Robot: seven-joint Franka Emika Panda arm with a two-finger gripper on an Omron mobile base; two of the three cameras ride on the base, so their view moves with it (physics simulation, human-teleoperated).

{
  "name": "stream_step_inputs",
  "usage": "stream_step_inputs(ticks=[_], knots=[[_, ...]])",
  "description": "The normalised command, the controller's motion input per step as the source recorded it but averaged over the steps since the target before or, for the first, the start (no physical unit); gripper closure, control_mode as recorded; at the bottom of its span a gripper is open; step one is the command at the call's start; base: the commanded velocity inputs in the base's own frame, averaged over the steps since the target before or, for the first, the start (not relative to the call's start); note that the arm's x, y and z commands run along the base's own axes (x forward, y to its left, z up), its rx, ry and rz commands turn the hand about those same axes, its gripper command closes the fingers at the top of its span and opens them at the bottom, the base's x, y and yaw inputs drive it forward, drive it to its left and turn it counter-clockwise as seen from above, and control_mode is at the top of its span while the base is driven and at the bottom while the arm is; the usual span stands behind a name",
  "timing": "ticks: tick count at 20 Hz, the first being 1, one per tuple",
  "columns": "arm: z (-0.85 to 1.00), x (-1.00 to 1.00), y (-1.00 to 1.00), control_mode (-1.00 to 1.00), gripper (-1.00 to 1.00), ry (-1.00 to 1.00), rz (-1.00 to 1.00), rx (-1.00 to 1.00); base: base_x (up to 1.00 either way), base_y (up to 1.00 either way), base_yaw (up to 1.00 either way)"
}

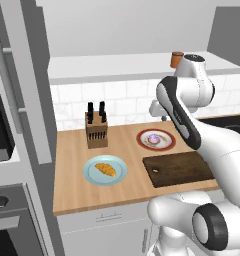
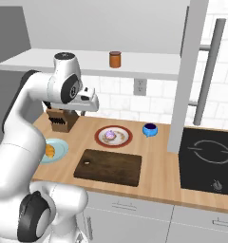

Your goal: From the different types of pastries on the counter, select a croissant and place it on the cutting board. Then retrieve a jar of jam from the cabinet and place it alongside the croissant on the cutting board.

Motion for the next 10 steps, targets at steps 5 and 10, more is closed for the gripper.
stream_step_inputs(ticks=[5,10], knots=[[0.0,0.02,0.0,-1.0,-1.0,0.0,0.0,0.02,0.0,0.0,0.0],[0.04,-0.06,-0.66,-1.0,-1.0,-0.03,-0.15,0.1,0.0,0.0,0.0]])
